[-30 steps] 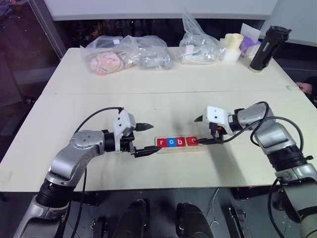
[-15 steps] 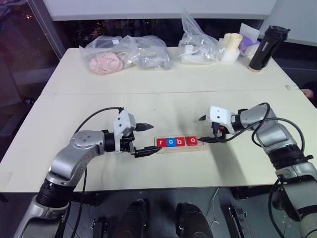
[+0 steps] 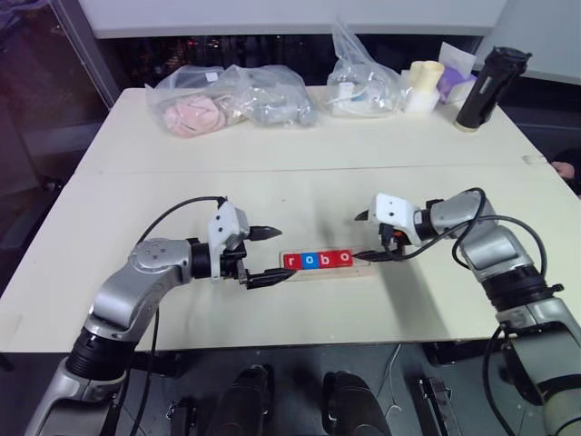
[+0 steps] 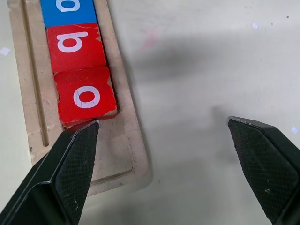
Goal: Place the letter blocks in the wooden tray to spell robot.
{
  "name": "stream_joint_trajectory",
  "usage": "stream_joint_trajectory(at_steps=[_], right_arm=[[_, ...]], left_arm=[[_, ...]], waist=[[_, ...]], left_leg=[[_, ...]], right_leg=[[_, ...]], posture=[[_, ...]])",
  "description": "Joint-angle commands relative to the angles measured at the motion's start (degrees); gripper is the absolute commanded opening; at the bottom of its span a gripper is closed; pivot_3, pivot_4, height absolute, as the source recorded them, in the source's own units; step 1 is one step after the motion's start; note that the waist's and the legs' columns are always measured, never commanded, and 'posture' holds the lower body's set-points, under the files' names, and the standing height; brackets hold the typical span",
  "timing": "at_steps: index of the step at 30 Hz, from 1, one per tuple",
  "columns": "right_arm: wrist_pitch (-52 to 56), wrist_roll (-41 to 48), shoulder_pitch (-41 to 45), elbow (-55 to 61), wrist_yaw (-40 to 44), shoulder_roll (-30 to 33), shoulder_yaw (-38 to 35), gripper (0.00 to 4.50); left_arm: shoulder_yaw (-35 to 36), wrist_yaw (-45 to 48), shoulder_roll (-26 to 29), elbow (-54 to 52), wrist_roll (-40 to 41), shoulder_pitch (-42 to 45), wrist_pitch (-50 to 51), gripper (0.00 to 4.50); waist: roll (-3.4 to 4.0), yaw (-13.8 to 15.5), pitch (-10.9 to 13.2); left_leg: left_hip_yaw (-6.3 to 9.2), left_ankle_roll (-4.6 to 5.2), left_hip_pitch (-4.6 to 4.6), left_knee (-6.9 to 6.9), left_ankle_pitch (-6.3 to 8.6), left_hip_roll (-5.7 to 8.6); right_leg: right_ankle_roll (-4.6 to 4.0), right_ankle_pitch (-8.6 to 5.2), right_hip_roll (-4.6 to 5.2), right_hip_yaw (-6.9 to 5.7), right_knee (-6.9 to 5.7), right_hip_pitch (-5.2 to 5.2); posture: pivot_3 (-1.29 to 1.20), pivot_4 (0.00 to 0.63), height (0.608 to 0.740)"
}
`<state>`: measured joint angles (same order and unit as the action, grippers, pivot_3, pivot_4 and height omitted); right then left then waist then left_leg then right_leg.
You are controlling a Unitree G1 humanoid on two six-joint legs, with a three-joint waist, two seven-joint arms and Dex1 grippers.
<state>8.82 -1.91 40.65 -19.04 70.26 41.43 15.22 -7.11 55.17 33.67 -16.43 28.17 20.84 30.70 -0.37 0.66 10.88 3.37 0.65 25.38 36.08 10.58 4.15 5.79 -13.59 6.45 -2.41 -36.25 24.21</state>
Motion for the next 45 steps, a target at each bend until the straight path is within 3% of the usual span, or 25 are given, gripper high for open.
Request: stream_joint_trajectory(at_steps=[1, 9, 15, 20, 27, 35, 45], right_arm=[[-0.5, 0.2, 0.6, 1.7, 0.0, 0.6, -1.1, 4.47], [-0.5, 0.1, -1.5, 3.4, -0.7, 7.4, -4.1, 4.47], [10.9, -0.1, -0.1, 1.5, -15.3, 2.7, -9.8, 4.47], [26.3, -1.4, -0.7, 2.9, -27.6, -2.1, -12.7, 4.47], [42.4, 0.5, 0.9, 2.4, -46.4, -10.9, -23.4, 4.47], [46.2, 4.3, 1.2, 2.0, -50.3, -15.4, -25.4, 4.47], [43.5, 6.1, 2.6, 0.1, -50.8, -18.1, -24.0, 4.47]], left_arm=[[1.0, 0.3, 0.3, -1.4, 0.5, 0.5, -0.4, 4.5], [1.0, 0.0, 0.0, -1.2, 0.5, 0.5, -0.6, 4.5], [0.6, 0.0, -0.6, -0.7, 0.2, 0.8, -1.0, 4.5], [0.5, 0.1, -0.8, -0.3, 0.0, 1.1, -1.2, 4.5], [0.2, 0.5, -0.9, 0.2, -0.1, 1.7, -1.3, 4.5], [0.0, 0.9, -0.8, 0.9, -0.3, 2.3, -1.6, 4.5], [0.2, 0.6, -1.0, 0.2, -0.4, 1.9, -1.4, 4.5]], waist=[[0.0, 0.0, 0.0], [0.0, 0.0, 0.0], [0.0, -0.2, 0.0], [0.01, 0.0, 0.0], [0.04, 0.0, 0.0], [0.04, -0.5, 0.0], [0.05, -1.6, 0.0]], left_leg=[[0.0, 0.0, 0.0, 0.01, 0.0, 0.0], [-0.01, 0.0, 0.0, 0.01, 0.0, 0.01], [-0.03, -0.01, -0.02, 0.01, 0.0, -0.05], [-0.03, -0.01, 0.0, 0.01, -0.01, -0.03], [-0.04, -0.01, 0.0, 0.01, -0.01, -0.01], [-0.09, 0.0, -0.04, 0.01, -0.02, -0.02], [-0.09, 0.02, -0.1, 0.01, -0.03, -0.07]], right_leg=[[0.0, 0.0, 0.0, 0.0, 0.0, 0.0], [-0.01, -0.01, 0.02, 0.0, -0.01, 0.0], [-0.15, -0.01, 0.05, 0.05, -0.06, 0.03], [-0.16, -0.01, 0.05, 0.06, -0.06, 0.05], [-0.16, -0.01, 0.0, 0.08, -0.07, 0.06], [-0.07, 0.05, -0.08, 0.06, -0.09, 0.02], [-0.05, 0.06, -0.17, 0.06, -0.2, 0.02]], posture=[[0.0, 0.15, 0.725], [0.0, 0.15, 0.725], [0.0, 0.15, 0.725], [0.0, 0.15, 0.725], [0.0, 0.15, 0.725], [0.0, 0.15, 0.725], [0.0, 0.15, 0.725]])
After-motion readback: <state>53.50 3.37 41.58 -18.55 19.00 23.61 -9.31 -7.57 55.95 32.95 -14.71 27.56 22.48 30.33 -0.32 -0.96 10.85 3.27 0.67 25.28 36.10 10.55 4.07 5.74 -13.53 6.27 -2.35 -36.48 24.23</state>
